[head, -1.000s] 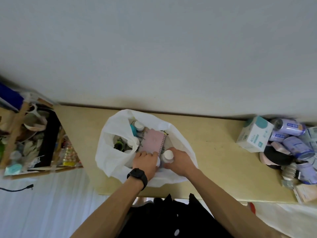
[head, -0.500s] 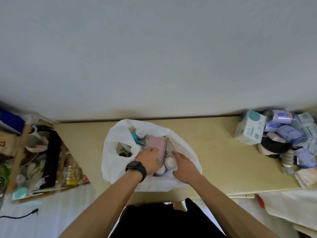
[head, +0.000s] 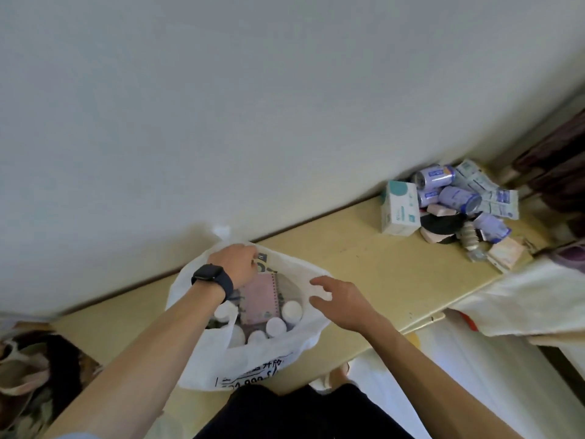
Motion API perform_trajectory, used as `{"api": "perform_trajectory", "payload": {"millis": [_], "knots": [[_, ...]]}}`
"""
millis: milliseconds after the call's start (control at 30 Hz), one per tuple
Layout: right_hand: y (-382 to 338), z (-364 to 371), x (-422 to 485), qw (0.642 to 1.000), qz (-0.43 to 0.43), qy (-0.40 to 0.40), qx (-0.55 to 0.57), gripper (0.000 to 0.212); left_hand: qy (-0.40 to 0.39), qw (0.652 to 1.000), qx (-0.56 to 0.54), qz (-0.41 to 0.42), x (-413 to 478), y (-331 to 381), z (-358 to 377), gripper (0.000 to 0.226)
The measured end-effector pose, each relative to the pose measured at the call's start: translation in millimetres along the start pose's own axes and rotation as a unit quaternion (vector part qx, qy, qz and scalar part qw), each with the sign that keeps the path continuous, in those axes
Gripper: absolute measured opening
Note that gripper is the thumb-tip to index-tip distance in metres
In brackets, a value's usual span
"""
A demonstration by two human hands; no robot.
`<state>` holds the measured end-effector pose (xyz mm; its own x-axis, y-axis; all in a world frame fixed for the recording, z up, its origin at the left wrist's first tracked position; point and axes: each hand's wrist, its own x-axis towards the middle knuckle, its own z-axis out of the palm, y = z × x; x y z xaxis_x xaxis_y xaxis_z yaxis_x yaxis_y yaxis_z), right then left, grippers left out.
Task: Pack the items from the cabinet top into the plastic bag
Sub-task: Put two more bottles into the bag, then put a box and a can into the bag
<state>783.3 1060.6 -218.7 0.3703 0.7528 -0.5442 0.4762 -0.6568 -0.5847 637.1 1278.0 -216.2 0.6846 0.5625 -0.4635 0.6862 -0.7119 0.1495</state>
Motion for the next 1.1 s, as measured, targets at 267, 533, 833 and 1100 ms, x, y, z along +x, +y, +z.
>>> {"api": "perform_trajectory", "payload": {"millis": [267, 533, 833, 1100], "knots": [[26, -46, -53, 0.963, -0.013, 0.176, 0.205, 0.024, 0.080, 0.990, -0.088, 0.072, -20, 85, -32, 0.030], [96, -122, -26, 0.965, 0.007, 0.247, 0.088, 0.030, 0.054, 0.985, -0.084, 0.140, 47, 197, -33, 0.032], [228, -183, 35, 0.976, 0.116, 0.176, 0.048, 0.045, -0.042, 0.993, -0.031, 0.104, 182, 317, 4, 0.052], [307, -268, 109, 0.916, 0.220, 0.308, 0.135, 0.078, -0.014, 0.986, -0.164, -0.025, 281, 381, 37, 0.096]]}}
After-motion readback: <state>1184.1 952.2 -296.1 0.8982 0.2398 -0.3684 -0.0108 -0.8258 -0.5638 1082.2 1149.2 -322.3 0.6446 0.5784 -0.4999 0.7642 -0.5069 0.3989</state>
